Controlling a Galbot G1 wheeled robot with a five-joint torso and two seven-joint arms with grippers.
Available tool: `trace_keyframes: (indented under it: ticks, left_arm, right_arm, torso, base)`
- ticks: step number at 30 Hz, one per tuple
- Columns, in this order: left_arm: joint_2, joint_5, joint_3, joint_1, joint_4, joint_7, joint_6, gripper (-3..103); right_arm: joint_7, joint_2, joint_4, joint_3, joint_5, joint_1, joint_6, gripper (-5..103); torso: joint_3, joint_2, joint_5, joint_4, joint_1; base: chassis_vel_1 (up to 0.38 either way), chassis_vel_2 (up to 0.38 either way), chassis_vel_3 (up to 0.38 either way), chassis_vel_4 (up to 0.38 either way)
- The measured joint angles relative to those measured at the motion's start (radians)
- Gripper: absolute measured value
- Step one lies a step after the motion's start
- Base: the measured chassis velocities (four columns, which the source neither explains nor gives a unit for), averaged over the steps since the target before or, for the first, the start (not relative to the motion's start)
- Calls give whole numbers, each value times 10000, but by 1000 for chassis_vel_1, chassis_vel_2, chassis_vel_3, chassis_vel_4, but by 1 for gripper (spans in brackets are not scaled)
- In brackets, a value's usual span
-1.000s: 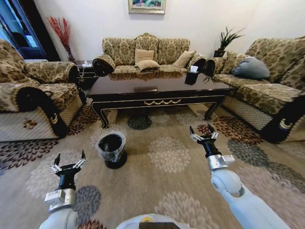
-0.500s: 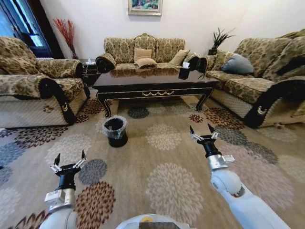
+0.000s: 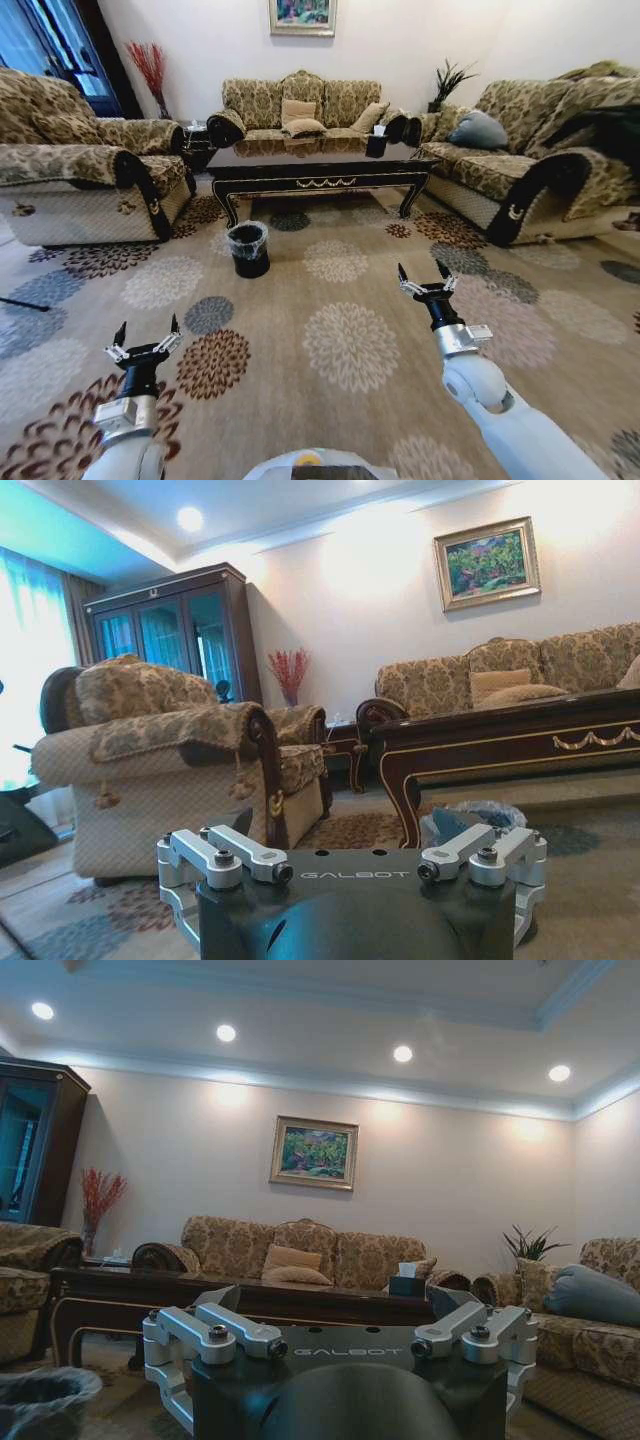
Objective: Move to the front of the table and pick up the trash from the floor, then place it into the trash bin.
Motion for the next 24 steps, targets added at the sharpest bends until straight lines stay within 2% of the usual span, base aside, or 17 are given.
trace_keyframes:
  ticks: [6, 9, 11, 12, 14, 16, 18, 24]
  left_arm:
    - [0, 0, 0, 0, 0, 0, 0, 100]
    - [0, 0, -2, 2, -1, -1, 0, 100]
    - [0, 0, -1, 5, 1, -2, 0, 100]
    - [-1, 0, -2, 6, 0, -2, 0, 100]
    - [0, 0, -2, 6, 0, -3, 0, 100]
    - [0, 0, 2, 0, 1, -2, 0, 100]
    - [1, 0, 2, -3, 0, -2, 0, 100]
    - [1, 0, 2, -2, 0, -1, -1, 100]
  right_arm:
    - [0, 0, 1, 1, 0, 0, 0, 100]
    - [0, 0, 0, 0, 0, -1, 0, 100]
    - [0, 0, 2, 1, 0, 0, 0, 100]
    - [0, 0, 2, 0, 0, -1, 0, 100]
    - [0, 0, 2, 0, 0, -1, 0, 100]
    - [0, 0, 2, 0, 0, -1, 0, 100]
    - [0, 1, 1, 0, 0, -1, 0, 100]
    - [0, 1, 1, 0, 0, 1, 0, 100]
  torso:
    - [0, 0, -2, 0, 0]
    - [-2, 1, 13, -5, -1]
    - [-4, 3, -9, 1, -2]
    - [-7, 6, 5, -3, -3]
    - [-7, 6, 9, -3, -3]
    - [1, 3, -3, -2, 0]
    - [4, 2, 8, 0, 1]
    - [3, 1, 5, 1, 1]
  base:
    - [359, -354, -364, 359]
    - [318, -335, -321, 312]
    - [266, -301, -293, 302]
    - [231, -135, -194, 241]
    - [111, -135, -97, 99]
    - [-11, 9, -43, -33]
    - [-69, 82, 46, -68]
    - [-40, 59, 47, -38]
